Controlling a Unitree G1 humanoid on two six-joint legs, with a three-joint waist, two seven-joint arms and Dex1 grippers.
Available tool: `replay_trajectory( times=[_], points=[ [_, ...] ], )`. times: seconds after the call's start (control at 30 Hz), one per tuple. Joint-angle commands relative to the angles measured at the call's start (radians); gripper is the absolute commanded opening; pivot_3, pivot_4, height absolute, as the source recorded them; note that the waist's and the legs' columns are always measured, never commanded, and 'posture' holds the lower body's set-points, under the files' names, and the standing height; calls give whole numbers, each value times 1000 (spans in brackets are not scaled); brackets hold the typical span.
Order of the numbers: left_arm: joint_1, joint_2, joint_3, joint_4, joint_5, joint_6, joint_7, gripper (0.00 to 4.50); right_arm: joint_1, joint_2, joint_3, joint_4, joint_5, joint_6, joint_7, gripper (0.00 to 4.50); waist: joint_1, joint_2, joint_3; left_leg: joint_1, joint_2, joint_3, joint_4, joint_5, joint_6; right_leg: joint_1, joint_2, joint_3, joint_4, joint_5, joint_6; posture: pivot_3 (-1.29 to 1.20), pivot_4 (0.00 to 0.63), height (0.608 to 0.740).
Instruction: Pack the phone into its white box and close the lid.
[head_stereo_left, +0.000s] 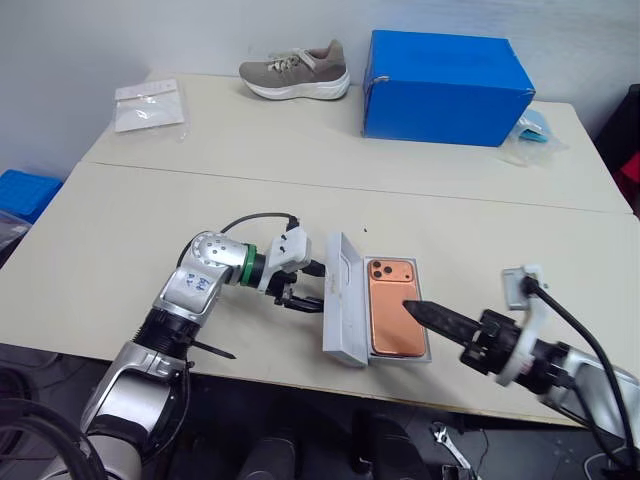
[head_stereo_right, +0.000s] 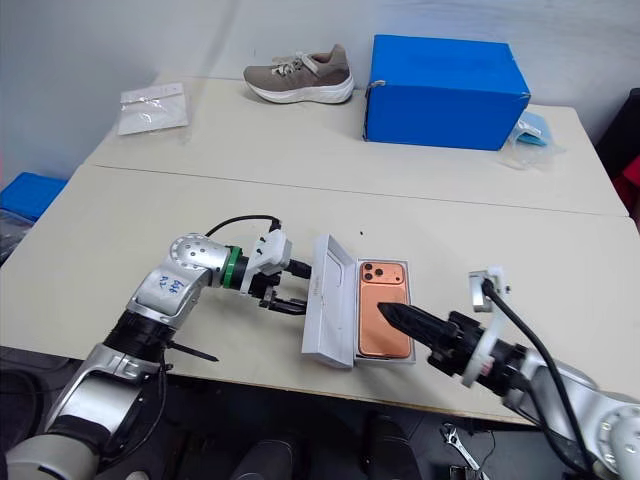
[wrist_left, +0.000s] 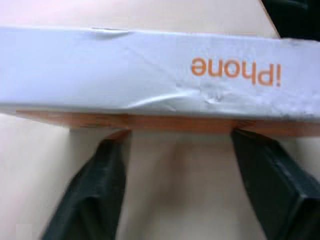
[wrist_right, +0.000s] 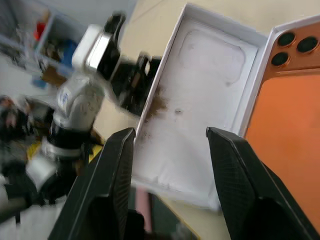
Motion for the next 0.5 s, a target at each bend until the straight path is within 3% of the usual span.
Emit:
replay_trajectory(
  times=[0.03,0.17,0.23,0.43,0.5],
  points=[
    [-29,-9,19,-38,-37,18,-22,1801,60,-45,-92,-86,-110,21,151,2318,2,0,0,0,0,0,0,0,0,0,0,0,0,0,0,0,150,740],
    [-50,-27,25,-26,-48,38,-21,571,99,-71,-134,-113,-249,-7,233,2318,7,0,0,1,0,1,1,0,0,0,0,1,0,1,2,0,150,740],
    [-47,-46,12,-25,-44,34,-17,0,110,-73,-150,-102,-317,-21,269,1915,9,0,0,1,0,1,1,0,0,1,0,1,0,1,2,0,150,740],
    [-41,-110,-29,-17,-16,12,10,0,166,-79,-204,-96,-429,-31,408,42,13,-1,0,0,-1,1,1,0,0,1,0,1,0,1,2,0,150,740],
    [-53,-148,-41,6,-5,5,34,0,179,-82,-210,-97,-479,-36,448,42,14,-1,0,0,-1,1,1,0,0,1,0,1,0,1,2,0,150,740]
  ],
)
